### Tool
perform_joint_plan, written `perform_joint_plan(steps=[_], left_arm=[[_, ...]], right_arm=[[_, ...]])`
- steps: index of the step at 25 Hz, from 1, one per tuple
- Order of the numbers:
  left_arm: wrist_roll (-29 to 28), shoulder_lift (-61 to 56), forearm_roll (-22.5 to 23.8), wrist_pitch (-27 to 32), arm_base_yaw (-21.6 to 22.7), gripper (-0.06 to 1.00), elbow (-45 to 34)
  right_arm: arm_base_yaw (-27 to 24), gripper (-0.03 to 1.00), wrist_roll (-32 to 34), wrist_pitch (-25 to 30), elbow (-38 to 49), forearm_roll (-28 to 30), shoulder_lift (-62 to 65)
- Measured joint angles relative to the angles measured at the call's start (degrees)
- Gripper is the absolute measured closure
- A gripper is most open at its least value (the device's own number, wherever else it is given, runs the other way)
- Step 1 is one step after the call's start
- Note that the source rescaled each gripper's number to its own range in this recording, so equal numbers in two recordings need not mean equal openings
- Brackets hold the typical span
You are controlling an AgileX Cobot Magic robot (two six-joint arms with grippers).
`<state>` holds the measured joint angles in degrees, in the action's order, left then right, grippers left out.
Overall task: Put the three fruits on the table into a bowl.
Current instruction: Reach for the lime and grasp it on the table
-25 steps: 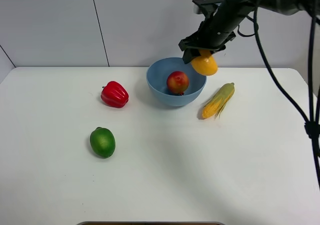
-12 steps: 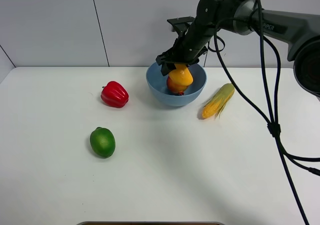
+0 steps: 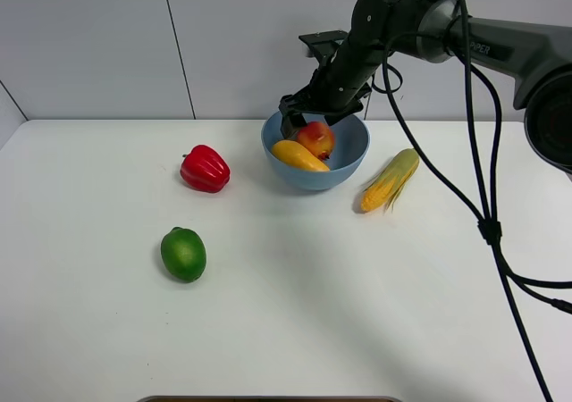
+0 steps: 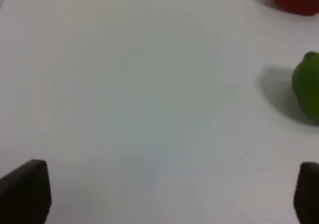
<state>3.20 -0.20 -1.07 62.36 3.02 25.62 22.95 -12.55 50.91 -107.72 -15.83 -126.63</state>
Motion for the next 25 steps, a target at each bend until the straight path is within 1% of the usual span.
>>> perform_joint_plan(steps=[2, 3, 5, 9, 12, 19, 22, 25], left_arm=[[0.0, 0.0, 0.0, 0.0, 0.0, -0.06, 0.0], [0.0, 0.0, 0.0, 0.0, 0.0, -0.06, 0.0], [0.0, 0.0, 0.0, 0.0, 0.0, -0.06, 0.0], [0.0, 0.0, 0.0, 0.0, 0.0, -0.06, 0.0], [0.0, 0.0, 0.0, 0.0, 0.0, -0.06, 0.0], [0.0, 0.0, 0.0, 0.0, 0.0, -0.06, 0.0], [0.0, 0.0, 0.0, 0.0, 0.0, -0.06, 0.0], [0.0, 0.0, 0.0, 0.0, 0.0, -0.06, 0.0]], right_arm=[[0.0, 0.13, 0.0, 0.48, 0.0, -0.06, 0.0], [0.0, 0.1, 0.0, 0.94, 0.0, -0.46, 0.0], [0.0, 0.08, 0.0, 2.12, 0.0, -1.01, 0.11], [0.0, 0.08, 0.05, 4.55, 0.0, -0.5, 2.26], [0.0, 0.08, 0.78, 6.86, 0.0, 1.83, 5.92], [0.04, 0.08, 6.6, 17.46, -0.27, 11.62, 14.99], [0.04, 0.08, 8.06, 18.4, -0.31, 15.83, 18.73], [0.04, 0.08, 8.28, 18.63, -0.31, 17.53, 22.85]])
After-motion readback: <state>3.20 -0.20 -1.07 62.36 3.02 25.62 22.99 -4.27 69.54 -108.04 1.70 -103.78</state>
